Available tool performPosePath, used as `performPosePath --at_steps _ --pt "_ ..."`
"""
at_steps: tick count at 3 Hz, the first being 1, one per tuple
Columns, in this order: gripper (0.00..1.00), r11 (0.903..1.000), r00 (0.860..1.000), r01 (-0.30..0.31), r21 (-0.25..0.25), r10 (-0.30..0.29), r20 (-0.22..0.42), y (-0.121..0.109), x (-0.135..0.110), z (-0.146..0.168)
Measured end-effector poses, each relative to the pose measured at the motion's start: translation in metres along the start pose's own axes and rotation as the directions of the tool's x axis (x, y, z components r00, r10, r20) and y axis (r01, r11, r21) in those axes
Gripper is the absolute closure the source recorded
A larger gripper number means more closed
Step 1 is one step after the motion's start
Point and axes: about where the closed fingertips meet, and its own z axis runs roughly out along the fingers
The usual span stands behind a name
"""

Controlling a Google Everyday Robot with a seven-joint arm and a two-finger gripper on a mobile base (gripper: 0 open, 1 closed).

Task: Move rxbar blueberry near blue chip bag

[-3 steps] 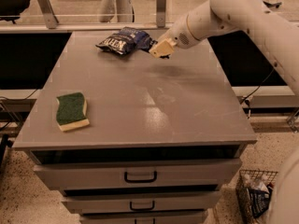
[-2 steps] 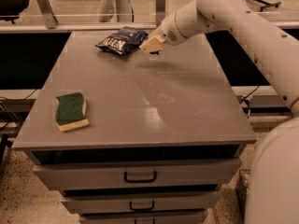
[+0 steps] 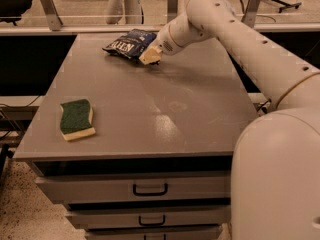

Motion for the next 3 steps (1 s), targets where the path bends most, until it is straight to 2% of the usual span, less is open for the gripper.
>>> performPosePath --at_steps 1,3 --pt "0.86 0.9999 0.999 -0.006 0.010 0.006 -0.032 -0.008 0.010 0.015" --pt "0.39 0.9992 0.999 0.000 0.040 0.002 -0.053 -0.022 0.019 0.016"
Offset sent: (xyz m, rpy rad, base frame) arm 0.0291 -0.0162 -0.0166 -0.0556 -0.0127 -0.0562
